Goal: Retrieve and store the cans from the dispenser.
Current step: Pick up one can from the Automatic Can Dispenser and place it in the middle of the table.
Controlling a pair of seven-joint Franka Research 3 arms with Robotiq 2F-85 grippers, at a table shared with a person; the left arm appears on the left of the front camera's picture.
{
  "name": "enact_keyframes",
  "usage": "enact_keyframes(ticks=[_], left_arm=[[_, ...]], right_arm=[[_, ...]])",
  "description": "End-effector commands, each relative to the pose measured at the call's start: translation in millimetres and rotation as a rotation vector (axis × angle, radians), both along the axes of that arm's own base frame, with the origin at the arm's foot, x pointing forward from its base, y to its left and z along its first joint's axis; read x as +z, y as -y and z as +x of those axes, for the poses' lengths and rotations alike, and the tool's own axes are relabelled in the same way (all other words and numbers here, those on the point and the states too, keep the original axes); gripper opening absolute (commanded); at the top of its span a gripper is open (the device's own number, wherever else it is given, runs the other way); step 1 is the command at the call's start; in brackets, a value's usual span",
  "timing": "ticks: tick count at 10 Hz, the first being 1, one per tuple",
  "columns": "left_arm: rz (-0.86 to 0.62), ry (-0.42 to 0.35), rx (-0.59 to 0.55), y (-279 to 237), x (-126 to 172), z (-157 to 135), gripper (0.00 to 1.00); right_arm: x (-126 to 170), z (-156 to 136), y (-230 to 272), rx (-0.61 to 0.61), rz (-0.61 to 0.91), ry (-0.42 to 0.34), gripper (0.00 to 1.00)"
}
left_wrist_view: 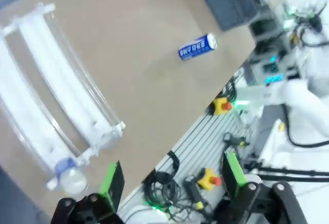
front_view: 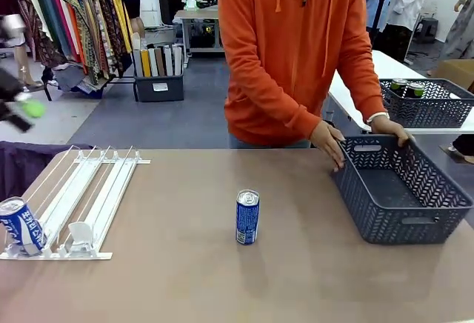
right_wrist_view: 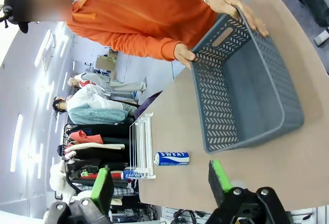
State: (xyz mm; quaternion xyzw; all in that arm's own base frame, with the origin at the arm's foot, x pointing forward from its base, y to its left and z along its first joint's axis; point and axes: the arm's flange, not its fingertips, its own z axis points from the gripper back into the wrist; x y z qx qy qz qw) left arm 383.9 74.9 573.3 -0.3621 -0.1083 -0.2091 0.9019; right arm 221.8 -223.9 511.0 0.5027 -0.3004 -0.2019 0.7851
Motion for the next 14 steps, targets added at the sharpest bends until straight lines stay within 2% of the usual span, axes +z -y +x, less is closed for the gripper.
enact_keyframes(ticks=[1,2,3,4,5,6,14], left_arm=[[-0.185,-0.019,0.179,-46.5,-27.9,-14.9,1.0],[-0.239,-0.055,0.239,-78.8,-39.2,-19.4,1.0],[-0.297,-0.086,0.229,-96.9,-50.6,-21.5,1.0],[-0.373,-0.104,0.163,-105.5,-61.5,-23.6,1.0],[-0.382,-0.116,0.192,-112.6,-70.5,-20.2,1.0],[-0.286,-0.109,0.24,-112.0,-59.7,-35.2,1.0],[-0.286,-0.109,0.24,-112.0,-59.7,-35.2,1.0]], right_arm=[[1.2,2.5,0.3,0.004,0.012,0.045,1.0],[1.2,2.5,0.3,0.004,0.012,0.045,1.0],[1.2,2.5,0.3,0.004,0.012,0.045,1.0],[1.2,2.5,0.3,0.004,0.012,0.045,1.0],[1.2,2.5,0.3,0.004,0.012,0.045,1.0],[1.2,2.5,0.3,0.004,0.012,0.045,1.0],[1.2,2.5,0.3,0.004,0.012,0.045,1.0]])
